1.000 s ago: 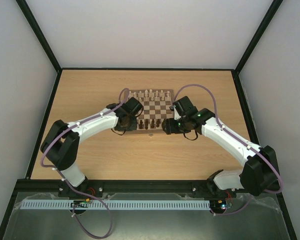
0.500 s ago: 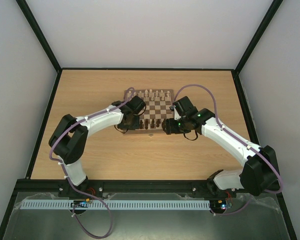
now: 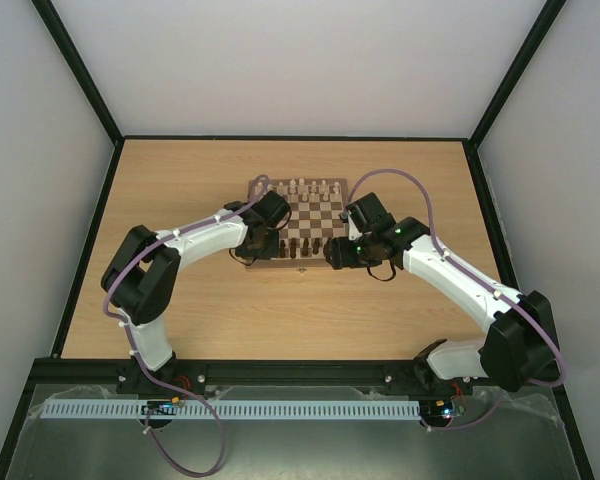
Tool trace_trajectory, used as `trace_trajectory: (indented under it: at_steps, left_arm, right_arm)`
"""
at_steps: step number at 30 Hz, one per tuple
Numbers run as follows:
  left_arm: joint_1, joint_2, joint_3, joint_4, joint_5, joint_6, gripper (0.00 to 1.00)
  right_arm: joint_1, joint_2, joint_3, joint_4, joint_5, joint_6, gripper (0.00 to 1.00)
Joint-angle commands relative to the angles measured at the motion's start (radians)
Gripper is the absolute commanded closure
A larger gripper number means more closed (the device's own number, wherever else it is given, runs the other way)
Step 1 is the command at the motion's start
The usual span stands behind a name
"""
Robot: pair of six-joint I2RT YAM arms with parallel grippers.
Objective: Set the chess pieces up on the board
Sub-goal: Place the chess piece on the chessboard.
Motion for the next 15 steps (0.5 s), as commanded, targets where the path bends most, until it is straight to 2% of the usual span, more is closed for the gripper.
trace_trajectory:
  at_steps: [1, 15]
  left_arm:
    - [0.009, 0.02, 0.003, 0.006, 0.013, 0.013, 0.88]
    - [0.01, 0.003, -0.011, 0.006, 0.012, 0.008, 0.77]
  right_arm:
    - [0.008, -0.008, -0.012, -0.019, 0.005, -0.015, 0.39]
    - [0.012, -0.004, -0.013, -0.019, 0.006, -0.015, 0.38]
